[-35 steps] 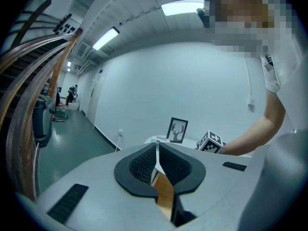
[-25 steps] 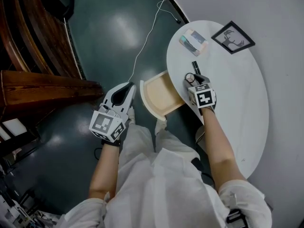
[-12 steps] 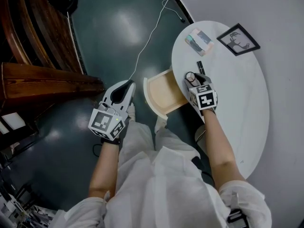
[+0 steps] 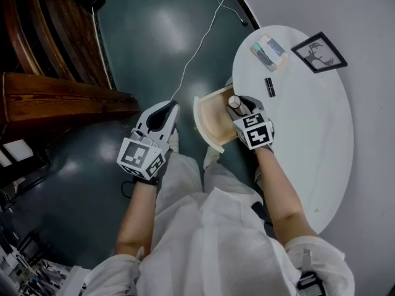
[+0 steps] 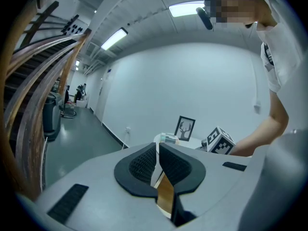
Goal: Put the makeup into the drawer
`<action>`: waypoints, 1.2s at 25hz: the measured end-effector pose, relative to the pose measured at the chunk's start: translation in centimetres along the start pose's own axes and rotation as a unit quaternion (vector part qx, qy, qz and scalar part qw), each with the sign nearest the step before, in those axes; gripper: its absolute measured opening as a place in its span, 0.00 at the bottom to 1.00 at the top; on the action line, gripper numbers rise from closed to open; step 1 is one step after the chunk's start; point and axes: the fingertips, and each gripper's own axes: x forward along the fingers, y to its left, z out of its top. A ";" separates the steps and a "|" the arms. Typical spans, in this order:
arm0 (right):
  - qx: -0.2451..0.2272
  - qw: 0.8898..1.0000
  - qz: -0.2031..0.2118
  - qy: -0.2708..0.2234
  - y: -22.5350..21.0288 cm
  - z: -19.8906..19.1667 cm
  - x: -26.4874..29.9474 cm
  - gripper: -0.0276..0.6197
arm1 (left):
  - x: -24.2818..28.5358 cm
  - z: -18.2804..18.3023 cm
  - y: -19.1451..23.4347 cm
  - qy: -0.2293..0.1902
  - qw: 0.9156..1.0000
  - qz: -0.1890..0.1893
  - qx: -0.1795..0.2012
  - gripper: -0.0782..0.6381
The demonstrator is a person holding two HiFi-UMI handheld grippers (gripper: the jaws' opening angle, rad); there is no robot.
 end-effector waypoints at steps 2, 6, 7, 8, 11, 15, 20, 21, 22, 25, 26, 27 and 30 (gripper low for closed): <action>-0.005 1.000 0.009 0.002 1.1 0.1 0.6 0.36 | -0.2 -0.2 0.3 0.001 1.000 0.002 -0.001 0.15; -0.006 1.000 0.024 0.010 2.9 -0.2 2.0 0.36 | -0.7 -0.6 1.1 0.004 1.000 0.005 -0.004 0.15; -0.006 1.000 0.027 0.013 3.3 -0.3 2.3 0.36 | -0.8 -0.7 1.3 0.005 1.000 0.006 -0.005 0.15; -0.004 0.999 0.030 0.016 3.7 -0.4 2.7 0.36 | -0.9 -0.8 1.5 0.006 1.000 0.006 -0.006 0.15; -0.009 0.999 0.027 0.029 4.4 -1.0 3.9 0.36 | -1.1 -1.3 2.1 0.009 1.000 0.006 -0.009 0.15; -0.031 0.999 0.014 0.035 5.0 -0.5 5.1 0.36 | -1.0 -1.9 2.8 0.013 1.000 0.003 -0.012 0.15; 0.023 0.999 0.014 0.027 5.8 -0.6 6.5 0.36 | -0.6 -2.3 3.5 0.016 1.000 -0.001 -0.008 0.15; 0.029 0.999 0.012 0.028 6.0 -0.9 6.9 0.36 | -0.5 -2.4 3.6 0.016 1.000 -0.001 -0.008 0.15; 0.032 0.999 0.010 0.031 6.2 -1.3 7.4 0.36 | -0.6 -2.5 3.7 0.016 1.000 -0.002 -0.008 0.15; 0.036 0.998 0.008 0.043 6.5 -3.0 8.9 0.36 | -0.7 -2.8 4.0 0.018 1.000 -0.003 -0.005 0.15; 0.037 0.998 0.008 0.049 6.5 -3.6 9.5 0.36 | -0.7 -2.9 4.1 0.019 1.000 -0.003 -0.004 0.15; 0.036 0.998 0.009 0.054 6.4 -4.3 10.0 0.36 | -0.8 -3.2 4.2 0.020 1.000 -0.001 -0.005 0.15; 0.032 0.997 0.011 0.068 6.3 -6.2 11.4 0.36 | -1.1 -3.9 4.7 0.024 1.000 0.002 -0.009 0.15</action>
